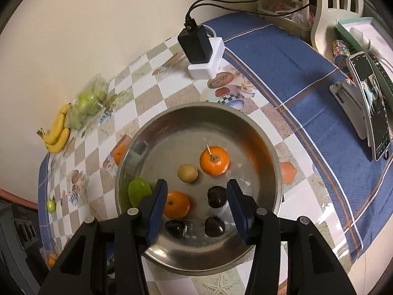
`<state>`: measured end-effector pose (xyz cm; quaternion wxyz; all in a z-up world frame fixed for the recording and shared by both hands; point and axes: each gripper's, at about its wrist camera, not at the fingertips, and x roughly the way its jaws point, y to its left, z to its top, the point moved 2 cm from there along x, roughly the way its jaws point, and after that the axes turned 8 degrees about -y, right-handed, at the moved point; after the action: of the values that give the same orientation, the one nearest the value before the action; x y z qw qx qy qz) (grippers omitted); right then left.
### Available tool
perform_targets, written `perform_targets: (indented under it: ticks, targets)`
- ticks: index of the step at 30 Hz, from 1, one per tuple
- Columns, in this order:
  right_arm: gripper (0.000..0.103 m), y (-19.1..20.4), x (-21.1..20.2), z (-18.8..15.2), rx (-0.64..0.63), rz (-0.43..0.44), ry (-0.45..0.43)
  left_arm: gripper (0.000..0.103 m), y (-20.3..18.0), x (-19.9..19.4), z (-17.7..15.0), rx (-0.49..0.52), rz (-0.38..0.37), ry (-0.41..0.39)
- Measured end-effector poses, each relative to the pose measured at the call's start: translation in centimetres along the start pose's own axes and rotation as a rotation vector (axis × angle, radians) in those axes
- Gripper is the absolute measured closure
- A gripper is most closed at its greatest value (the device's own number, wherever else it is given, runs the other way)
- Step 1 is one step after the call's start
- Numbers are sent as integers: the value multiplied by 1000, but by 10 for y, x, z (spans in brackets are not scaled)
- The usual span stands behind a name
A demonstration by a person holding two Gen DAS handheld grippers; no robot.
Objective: Organize fruits
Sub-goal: 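Open both tools to drop the dark plums into the plate, then withdraw both open tools from the plate toward the remaining fruit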
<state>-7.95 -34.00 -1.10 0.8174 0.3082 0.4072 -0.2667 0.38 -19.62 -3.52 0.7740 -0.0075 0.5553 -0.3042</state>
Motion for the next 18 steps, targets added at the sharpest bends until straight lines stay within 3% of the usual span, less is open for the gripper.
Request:
perform_targets:
  ticks: [5,13,18]
  targets:
    - [52,-4,1,1,16,0,2,46,20,-11,6,-76,21,-44]
    - [52,2,6,-4,-16,-3,26,46,75,-31,17,-239,177,-166]
    - [50,15,10,-9,-71,3,40,43,110,-43,18,-333,219,-199]
